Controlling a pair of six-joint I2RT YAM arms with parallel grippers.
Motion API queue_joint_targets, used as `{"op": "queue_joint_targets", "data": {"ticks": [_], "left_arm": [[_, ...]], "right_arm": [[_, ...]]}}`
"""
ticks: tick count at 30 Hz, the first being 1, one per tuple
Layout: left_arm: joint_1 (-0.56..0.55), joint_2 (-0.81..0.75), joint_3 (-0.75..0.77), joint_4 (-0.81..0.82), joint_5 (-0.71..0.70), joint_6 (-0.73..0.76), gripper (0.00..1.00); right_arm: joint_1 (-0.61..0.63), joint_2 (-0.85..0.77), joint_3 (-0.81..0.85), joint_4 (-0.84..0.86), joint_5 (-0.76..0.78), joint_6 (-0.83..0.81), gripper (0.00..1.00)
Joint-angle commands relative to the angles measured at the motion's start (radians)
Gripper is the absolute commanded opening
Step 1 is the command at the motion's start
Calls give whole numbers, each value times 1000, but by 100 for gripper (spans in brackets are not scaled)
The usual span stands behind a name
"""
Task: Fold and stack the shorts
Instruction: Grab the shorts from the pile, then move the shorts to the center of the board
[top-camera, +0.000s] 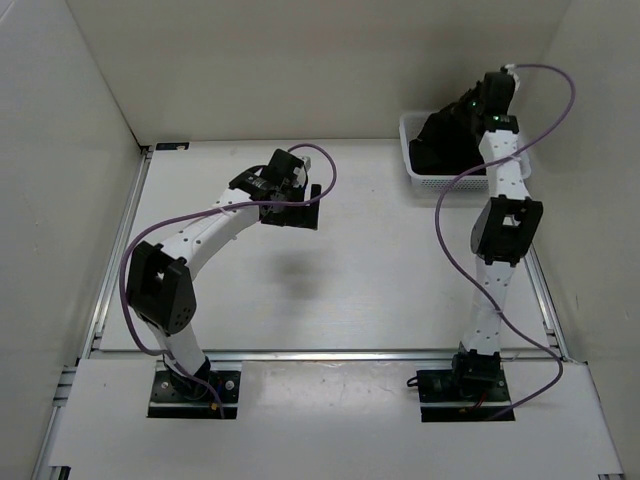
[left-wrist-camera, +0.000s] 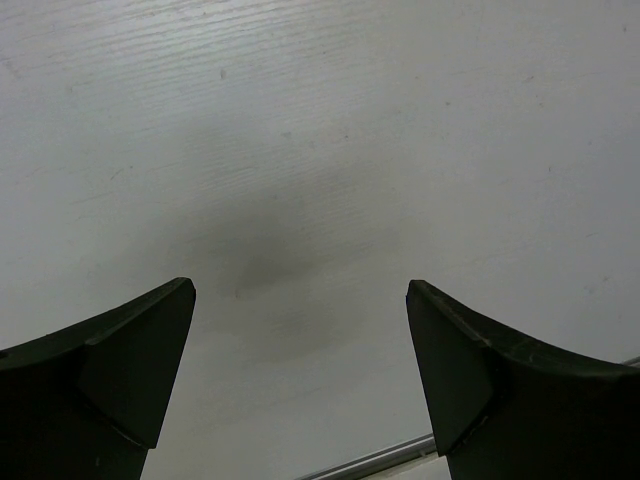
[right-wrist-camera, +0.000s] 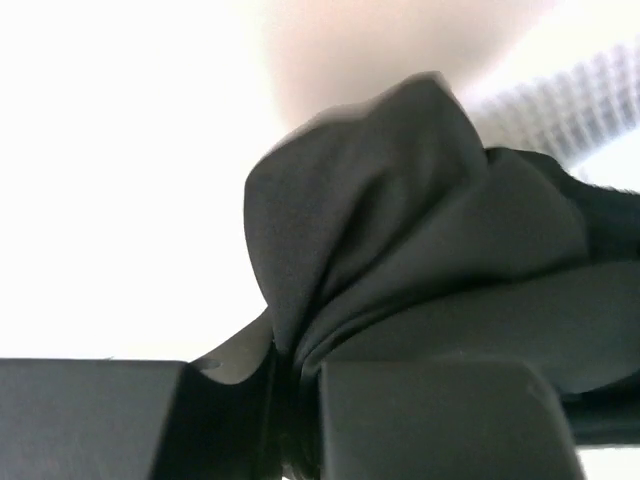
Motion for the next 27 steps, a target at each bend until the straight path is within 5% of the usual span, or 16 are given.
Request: {"op": "queue_joint_targets", "data": {"ticks": [1, 6, 11, 18, 22, 24, 26, 27], "left_arm": [[13, -66, 30, 6, 16, -32, 99], [22, -153, -50, 6, 16, -191, 98], [68, -290, -133, 6, -12, -231, 99], [254, -544, -151, -57, -23, -268, 99], [254, -624, -196, -78, -32, -302, 99], [254, -643, -205, -78, -32, -316, 99], [254, -643, -229, -88, 23, -307, 99], [231, -643, -240, -88, 33, -307, 99]], "right_arm": [[28, -267, 26, 40, -132, -112, 0], [71, -505, 5, 17, -399, -114, 0], [204, -761, -127, -38, -427, -198, 0], [387, -1068, -610, -95, -404, -235, 0], [409, -1160, -929, -106, -331, -184, 2], [380, -1127, -1007, -194, -326, -184, 63], [347, -1023, -950, -318, -398, -253, 81], [347, -998, -928, -424, -361, -302, 80]]}}
